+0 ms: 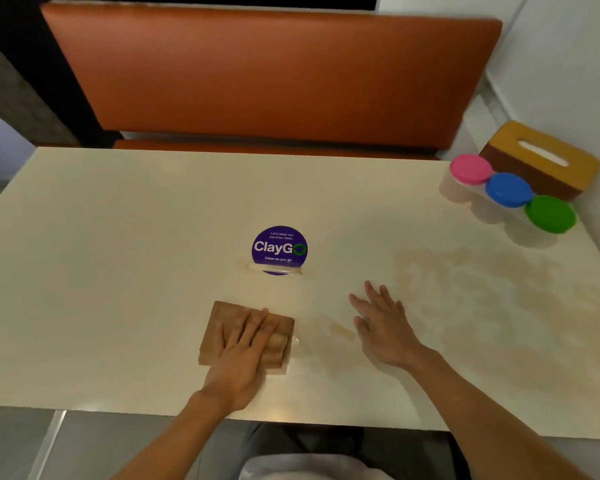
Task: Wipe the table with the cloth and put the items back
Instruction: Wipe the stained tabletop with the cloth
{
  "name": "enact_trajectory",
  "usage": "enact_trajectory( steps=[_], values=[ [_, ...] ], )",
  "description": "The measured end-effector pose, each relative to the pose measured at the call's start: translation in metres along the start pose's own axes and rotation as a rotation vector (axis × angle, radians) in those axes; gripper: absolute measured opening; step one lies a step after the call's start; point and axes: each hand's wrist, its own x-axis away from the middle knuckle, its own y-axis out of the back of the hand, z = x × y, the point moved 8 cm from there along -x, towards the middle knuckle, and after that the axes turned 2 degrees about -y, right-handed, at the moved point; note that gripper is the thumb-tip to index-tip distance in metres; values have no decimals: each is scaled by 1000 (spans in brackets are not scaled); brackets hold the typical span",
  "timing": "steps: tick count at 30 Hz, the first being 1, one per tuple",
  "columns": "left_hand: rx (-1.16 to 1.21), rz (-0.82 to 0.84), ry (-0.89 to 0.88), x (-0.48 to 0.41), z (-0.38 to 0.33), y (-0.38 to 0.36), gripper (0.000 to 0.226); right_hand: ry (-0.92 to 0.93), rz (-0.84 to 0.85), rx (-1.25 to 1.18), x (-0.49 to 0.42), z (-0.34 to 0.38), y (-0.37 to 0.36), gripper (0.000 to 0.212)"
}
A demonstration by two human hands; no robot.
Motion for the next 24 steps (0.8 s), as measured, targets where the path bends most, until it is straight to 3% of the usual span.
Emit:
enact_trajectory(
  steps=[11, 15, 18, 21, 24],
  values=[
    [50, 54, 167, 67, -38, -44, 79, 55, -11, 82, -3, -4, -4, 52],
    [34, 53, 116, 78, -51, -37, 72, 67, 14, 72, -2, -5, -4, 52],
    [282, -36, -17, 76, -57, 2, 54, 81, 42, -20, 3, -2, 3, 46],
    [705, 31, -79, 63, -54, 33, 50, 62, 36, -87, 17, -11, 10, 42],
    [750, 11, -73, 31, -44, 59, 41, 11, -1, -84, 38, -29, 7, 42]
  ],
)
